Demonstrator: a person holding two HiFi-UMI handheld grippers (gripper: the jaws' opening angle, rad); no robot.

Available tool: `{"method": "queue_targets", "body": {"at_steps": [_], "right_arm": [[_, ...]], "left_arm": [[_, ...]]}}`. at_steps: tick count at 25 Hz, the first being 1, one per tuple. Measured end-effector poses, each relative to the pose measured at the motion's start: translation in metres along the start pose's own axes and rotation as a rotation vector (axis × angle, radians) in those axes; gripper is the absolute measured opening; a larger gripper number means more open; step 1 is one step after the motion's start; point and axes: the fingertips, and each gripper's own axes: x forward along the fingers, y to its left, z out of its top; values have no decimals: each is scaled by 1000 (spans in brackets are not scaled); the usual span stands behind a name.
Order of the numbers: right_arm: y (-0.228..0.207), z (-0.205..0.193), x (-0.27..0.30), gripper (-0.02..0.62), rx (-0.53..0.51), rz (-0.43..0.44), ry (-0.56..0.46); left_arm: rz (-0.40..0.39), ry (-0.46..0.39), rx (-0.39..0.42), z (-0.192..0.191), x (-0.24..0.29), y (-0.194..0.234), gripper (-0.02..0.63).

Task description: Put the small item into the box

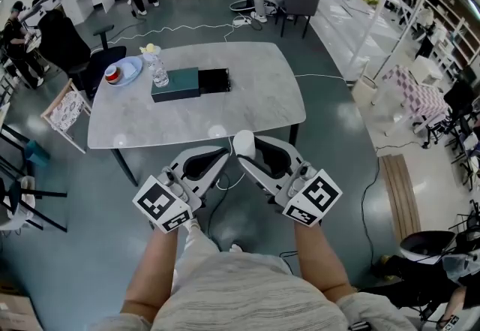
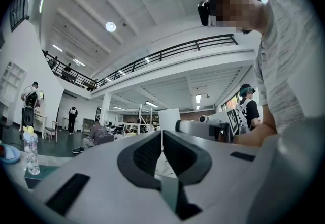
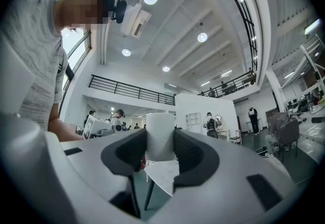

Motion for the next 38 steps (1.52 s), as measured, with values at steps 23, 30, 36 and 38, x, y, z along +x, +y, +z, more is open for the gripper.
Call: {"method": "queue_targets", "body": {"at_steps": [23, 30, 36, 38], "right_arm": [[-93, -35, 77, 186, 23, -45, 52], [-151, -53, 141, 186, 44, -68, 74], [-191, -70, 190, 186, 68, -84, 98], [-202, -76, 205, 186, 73, -90, 108]], "left_arm": [[-39, -13, -51, -24, 44, 115, 21], [-51, 2, -79, -33, 64, 204, 21], [-60, 20, -103, -41, 75, 265, 21], [-65, 25, -115, -45, 76, 284, 21]]}}
